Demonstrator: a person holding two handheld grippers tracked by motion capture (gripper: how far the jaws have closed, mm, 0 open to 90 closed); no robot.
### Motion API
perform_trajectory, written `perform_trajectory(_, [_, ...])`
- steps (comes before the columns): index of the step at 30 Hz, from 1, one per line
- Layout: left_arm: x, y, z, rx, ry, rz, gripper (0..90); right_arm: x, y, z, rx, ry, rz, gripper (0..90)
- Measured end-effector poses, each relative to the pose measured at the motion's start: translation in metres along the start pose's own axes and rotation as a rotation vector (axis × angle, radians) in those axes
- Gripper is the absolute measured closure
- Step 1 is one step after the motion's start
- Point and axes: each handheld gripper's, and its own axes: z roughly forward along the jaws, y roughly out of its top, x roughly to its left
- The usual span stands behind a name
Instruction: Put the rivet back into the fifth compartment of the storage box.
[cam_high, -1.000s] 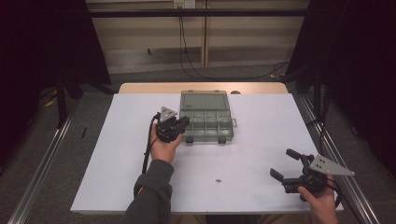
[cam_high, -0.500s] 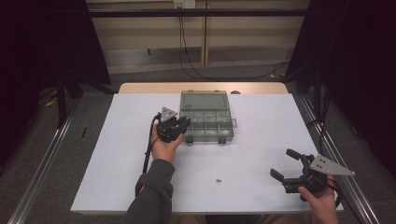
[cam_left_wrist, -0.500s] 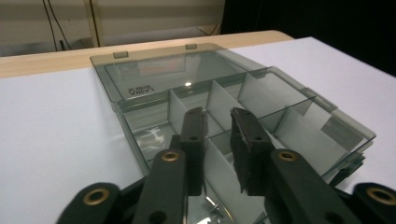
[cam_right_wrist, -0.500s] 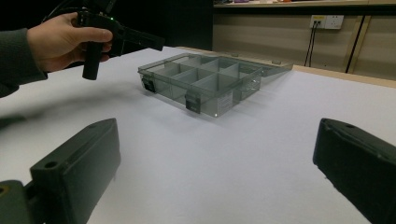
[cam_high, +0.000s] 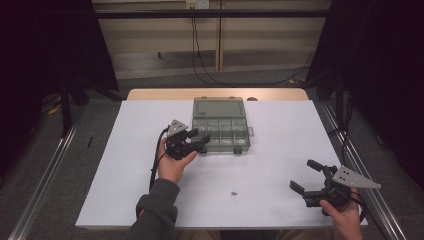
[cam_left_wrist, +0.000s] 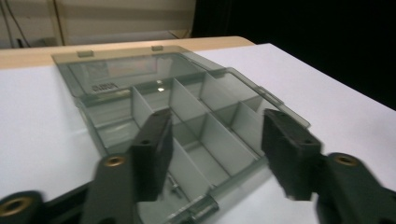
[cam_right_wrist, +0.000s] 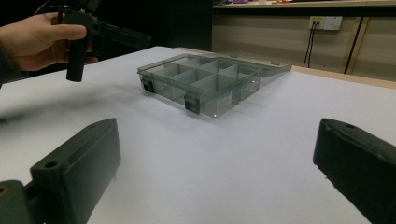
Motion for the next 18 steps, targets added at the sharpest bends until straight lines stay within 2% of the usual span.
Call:
perform_trajectory(5, [-0.005,-0.002,0.0,-0.009,-0.046,-0.019,27.3,0.0,-0.001,0.001,0.007,0.003,0.003,0.6])
perform_trajectory(7, [-0.007,-0.002,0.0,-0.009,-0.047,-0.019,23.1,0.0,-0.001,0.002,0.008,0.003,0.001,0.7])
perform_trajectory(15, [-0.019,-0.004,0.0,-0.013,-0.075,0.039,10.6,0.0,-0.001,0.002,0.009,0.004,-0.003,0.7])
perform_trajectory(18, [-0.025,-0.005,-0.003,-0.017,-0.084,0.049,7.3,0.0,-0.001,0.002,0.007,0.004,-0.001,0.6])
